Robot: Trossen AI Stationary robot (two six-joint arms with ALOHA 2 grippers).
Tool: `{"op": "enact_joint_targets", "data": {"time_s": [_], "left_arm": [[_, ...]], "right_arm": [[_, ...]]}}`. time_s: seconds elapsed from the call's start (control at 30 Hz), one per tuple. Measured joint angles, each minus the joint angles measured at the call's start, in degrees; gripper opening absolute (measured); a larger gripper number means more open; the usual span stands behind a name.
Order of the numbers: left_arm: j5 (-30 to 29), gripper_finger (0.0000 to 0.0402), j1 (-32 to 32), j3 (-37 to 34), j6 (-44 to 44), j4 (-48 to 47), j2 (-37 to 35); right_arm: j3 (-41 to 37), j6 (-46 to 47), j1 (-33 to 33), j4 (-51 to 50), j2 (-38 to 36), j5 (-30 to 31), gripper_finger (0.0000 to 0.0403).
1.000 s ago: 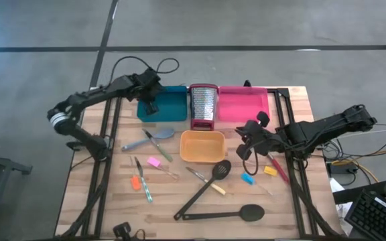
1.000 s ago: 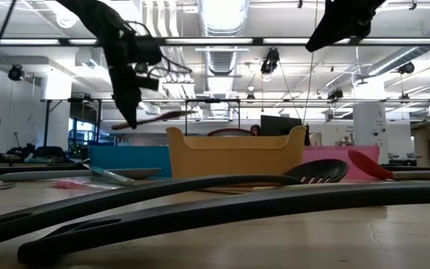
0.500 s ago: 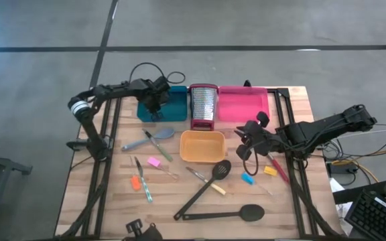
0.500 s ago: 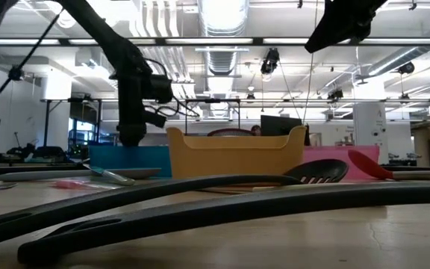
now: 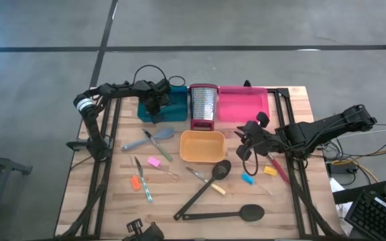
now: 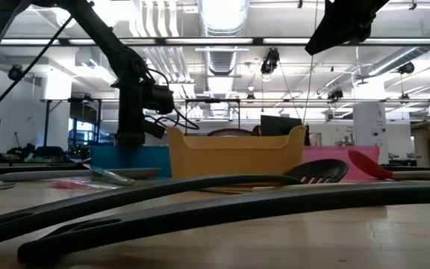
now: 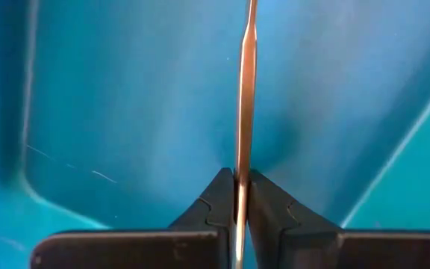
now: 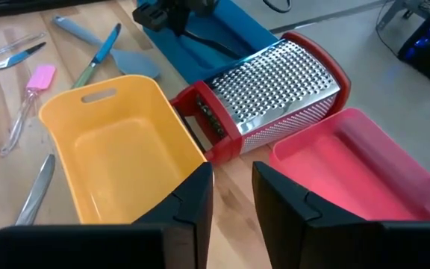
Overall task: Pick & Place Kitchen Items
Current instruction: Put the bronze table knife into the blue bin, then put the blue spatula into the yellow bin
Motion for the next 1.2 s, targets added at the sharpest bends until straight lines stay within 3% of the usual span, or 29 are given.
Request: {"op": "enact_joint_targets", "data": {"time_s": [0.37, 0.63, 0.97, 1.2], "left_arm": [[-2.8, 0.0073, 0.1, 0.4, 2.0, -1.4, -0.3], [-5.1, 0.0119, 0.0, 5.6, 0.0, -10.3, -0.4], [-4.9, 0.0146, -0.5, 17.8, -6.8, -24.3, -0.6], [-2.0, 0.0146, -3.3, 20.8, -8.3, -28.8, -4.6]], "right_arm": [[0.0, 0.0, 0.0, 0.0, 0.0, 0.0, 0.0046], [0.0, -0.2, 0.0, 0.0, 0.0, -0.1, 0.0034], [0.0, -0.2, 0.0, 0.0, 0.0, -0.1, 0.0052], [0.0, -0.2, 0.0, 0.0, 0.0, -0.1, 0.0073]]}}
